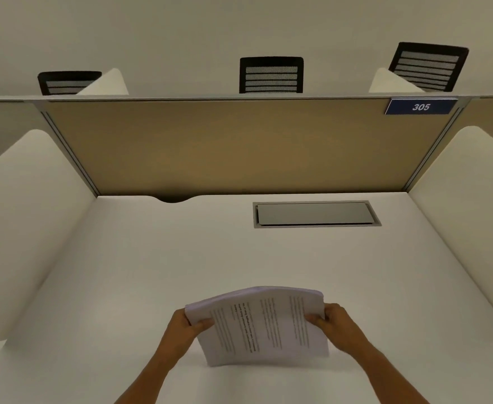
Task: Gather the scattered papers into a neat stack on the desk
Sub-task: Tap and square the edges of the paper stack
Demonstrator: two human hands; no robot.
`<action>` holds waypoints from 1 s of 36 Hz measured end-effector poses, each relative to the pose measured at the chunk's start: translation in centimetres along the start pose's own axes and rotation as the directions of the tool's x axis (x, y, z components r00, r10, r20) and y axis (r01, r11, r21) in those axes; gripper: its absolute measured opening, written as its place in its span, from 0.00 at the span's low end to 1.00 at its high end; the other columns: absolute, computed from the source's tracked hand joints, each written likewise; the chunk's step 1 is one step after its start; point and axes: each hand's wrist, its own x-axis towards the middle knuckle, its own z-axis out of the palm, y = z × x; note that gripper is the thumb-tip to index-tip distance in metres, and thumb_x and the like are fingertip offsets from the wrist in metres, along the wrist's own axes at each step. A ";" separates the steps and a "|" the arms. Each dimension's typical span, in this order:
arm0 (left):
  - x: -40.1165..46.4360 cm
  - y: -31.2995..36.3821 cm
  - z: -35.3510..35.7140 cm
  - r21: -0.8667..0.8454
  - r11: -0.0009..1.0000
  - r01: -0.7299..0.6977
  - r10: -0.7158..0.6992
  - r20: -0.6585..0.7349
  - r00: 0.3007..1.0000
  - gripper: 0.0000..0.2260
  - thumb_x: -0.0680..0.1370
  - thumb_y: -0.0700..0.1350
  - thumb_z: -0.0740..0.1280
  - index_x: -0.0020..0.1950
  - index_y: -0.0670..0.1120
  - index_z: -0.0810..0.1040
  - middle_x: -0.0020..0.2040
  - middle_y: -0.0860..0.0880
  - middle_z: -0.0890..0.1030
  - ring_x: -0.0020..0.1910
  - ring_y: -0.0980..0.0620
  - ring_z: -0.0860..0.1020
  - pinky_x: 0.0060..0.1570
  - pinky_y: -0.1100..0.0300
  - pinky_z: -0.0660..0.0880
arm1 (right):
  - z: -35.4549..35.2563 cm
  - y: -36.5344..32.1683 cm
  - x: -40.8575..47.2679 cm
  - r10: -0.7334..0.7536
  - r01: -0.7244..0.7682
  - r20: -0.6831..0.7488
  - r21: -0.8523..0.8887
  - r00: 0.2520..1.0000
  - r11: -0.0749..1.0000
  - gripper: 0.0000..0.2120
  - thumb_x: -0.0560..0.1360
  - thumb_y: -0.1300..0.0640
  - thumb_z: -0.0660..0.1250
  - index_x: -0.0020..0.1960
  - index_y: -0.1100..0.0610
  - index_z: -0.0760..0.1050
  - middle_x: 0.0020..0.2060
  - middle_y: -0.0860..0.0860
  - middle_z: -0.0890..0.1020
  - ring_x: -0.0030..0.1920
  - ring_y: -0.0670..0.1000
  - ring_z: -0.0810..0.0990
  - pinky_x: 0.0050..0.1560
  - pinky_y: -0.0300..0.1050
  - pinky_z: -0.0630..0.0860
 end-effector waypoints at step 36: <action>-0.7 -0.7 2.2 0.064 0.994 -0.089 0.081 0.117 0.990 0.09 0.77 0.39 0.72 0.50 0.52 0.87 0.47 0.49 0.88 0.48 0.56 0.85 0.47 0.64 0.80 | 2.4 3.2 -2.6 0.063 0.016 -0.176 0.418 0.982 0.908 0.13 0.78 0.66 0.68 0.48 0.49 0.86 0.42 0.47 0.89 0.43 0.42 0.86 0.40 0.31 0.79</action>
